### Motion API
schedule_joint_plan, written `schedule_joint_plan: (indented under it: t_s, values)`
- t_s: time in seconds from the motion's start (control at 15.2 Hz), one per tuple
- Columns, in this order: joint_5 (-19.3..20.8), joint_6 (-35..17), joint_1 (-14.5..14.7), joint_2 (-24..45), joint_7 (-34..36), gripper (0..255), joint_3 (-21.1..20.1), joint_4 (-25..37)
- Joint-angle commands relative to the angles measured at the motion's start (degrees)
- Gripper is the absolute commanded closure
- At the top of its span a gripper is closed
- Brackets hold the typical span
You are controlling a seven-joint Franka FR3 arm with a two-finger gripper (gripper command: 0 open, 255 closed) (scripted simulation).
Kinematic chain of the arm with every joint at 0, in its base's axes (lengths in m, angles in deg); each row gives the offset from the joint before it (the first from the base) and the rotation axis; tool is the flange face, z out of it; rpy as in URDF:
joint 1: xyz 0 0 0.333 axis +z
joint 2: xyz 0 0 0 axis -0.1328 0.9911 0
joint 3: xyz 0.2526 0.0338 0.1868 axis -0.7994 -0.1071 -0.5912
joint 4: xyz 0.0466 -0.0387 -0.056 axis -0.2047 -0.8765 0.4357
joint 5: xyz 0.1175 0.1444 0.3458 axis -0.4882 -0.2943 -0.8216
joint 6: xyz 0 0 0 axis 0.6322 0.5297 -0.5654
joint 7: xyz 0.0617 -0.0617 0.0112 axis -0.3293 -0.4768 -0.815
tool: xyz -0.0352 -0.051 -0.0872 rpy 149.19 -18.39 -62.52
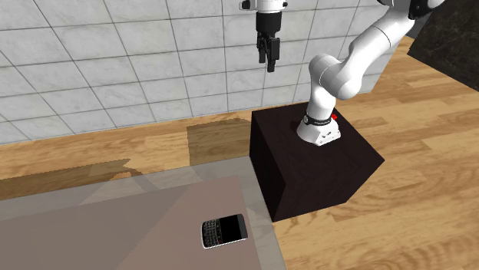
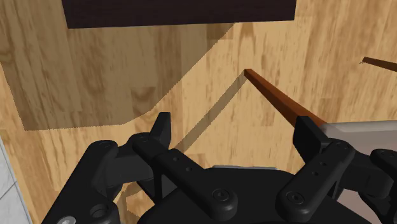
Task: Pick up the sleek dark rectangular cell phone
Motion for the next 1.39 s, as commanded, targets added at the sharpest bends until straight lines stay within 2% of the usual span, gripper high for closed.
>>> schedule_joint_plan:
  t_s: [0.0,0.4,0.73,1.06,1.32]
  values:
    - [0.0,0.0,0.0,0.0,0.0,0,0.0,0.0]
    - [-3.1,-6.8,3.0,7.5,5.6,0,-7.1,1.8]
    - [-4.3,-12.0,4.8,15.3,10.4,0,-12.7,5.2]
    - [-3.6,-16.3,5.8,24.1,15.4,0,-18.1,10.2]
    - [-1.5,-19.0,6.5,31.9,20.0,0,-22.1,15.5]
